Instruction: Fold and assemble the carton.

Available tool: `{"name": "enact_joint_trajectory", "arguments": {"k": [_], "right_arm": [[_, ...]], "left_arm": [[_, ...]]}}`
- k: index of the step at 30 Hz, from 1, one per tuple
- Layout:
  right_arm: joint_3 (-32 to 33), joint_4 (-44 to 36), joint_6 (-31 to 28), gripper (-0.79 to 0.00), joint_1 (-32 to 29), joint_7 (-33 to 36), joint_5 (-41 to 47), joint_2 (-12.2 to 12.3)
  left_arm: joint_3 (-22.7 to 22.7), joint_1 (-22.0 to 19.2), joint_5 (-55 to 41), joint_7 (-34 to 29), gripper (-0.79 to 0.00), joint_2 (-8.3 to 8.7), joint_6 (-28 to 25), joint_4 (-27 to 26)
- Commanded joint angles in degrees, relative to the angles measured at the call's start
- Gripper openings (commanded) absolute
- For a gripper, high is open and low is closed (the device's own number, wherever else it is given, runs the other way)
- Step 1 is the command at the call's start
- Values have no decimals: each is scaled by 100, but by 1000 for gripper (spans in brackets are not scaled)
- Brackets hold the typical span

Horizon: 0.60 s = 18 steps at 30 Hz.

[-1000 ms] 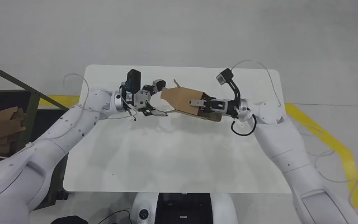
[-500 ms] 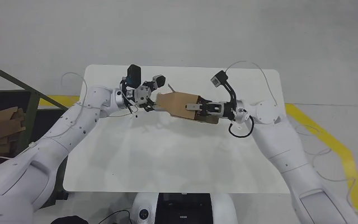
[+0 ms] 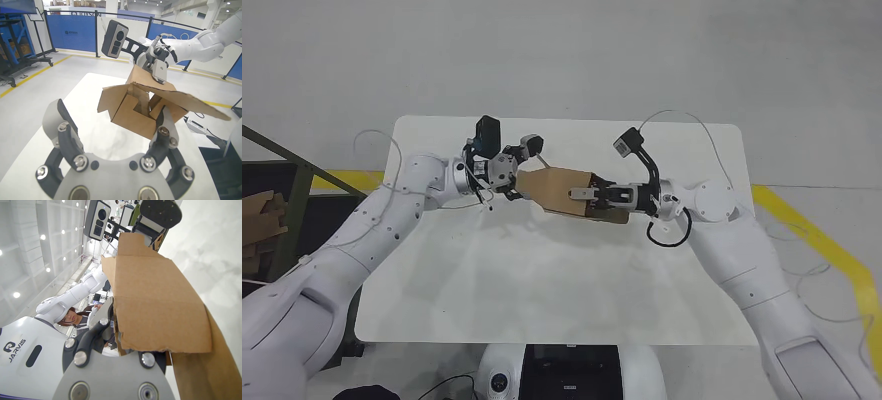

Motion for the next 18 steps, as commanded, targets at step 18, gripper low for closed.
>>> {"name": "enact_joint_trajectory", "arguments": {"k": [18], "right_arm": [[-52, 207, 64, -785, 182, 267, 180, -48]], "left_arm": [[-86, 77, 336, 175, 0, 69, 0, -149]]}}
